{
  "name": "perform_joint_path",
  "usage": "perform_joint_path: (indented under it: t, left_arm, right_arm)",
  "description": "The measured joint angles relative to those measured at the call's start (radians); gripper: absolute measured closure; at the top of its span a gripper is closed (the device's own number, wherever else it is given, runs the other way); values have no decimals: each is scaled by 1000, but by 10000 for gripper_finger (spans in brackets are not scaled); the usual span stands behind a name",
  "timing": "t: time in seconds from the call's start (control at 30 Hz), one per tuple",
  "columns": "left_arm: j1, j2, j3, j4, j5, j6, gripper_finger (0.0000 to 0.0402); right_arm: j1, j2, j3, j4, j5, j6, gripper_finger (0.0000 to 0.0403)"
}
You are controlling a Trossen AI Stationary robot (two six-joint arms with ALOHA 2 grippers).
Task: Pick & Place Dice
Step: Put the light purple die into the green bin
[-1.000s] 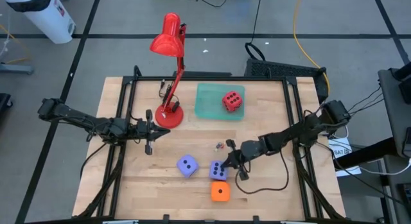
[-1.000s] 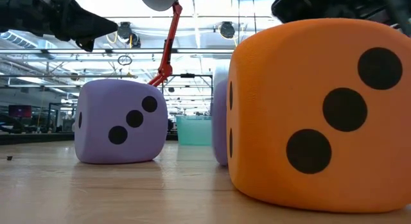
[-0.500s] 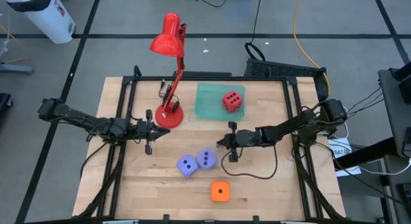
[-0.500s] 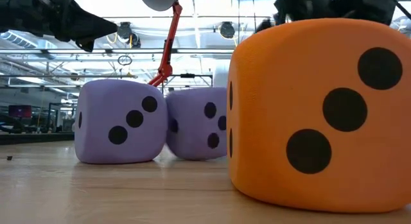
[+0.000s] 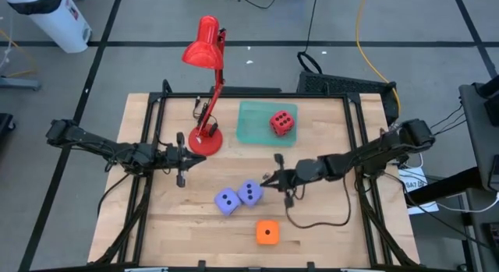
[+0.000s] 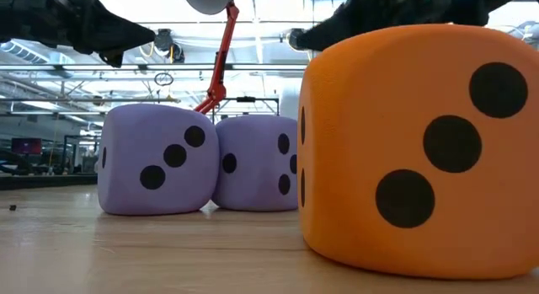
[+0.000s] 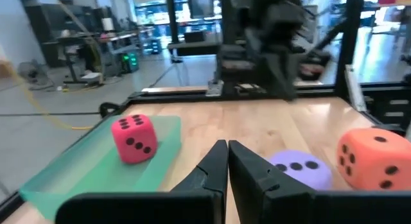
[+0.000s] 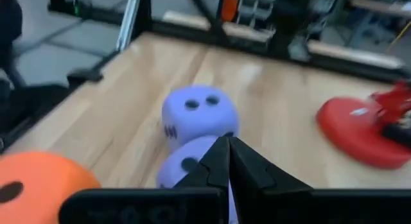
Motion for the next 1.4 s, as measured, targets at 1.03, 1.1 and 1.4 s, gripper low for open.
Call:
perform_joint_path:
  t: [1.03, 1.1, 1.4]
  left_arm:
    - [1, 0, 0, -13, -67, -33, 376]
    - [1, 0, 0, -14, -65, -33, 376]
    - [1, 0, 0, 2, -15, -36, 376]
  right_arm:
    - [-114, 326, 291, -260, -54, 140, 403]
    - [-113, 320, 290, -253, -54, 105, 403]
    - [-104, 194, 289, -288, 77, 65, 403]
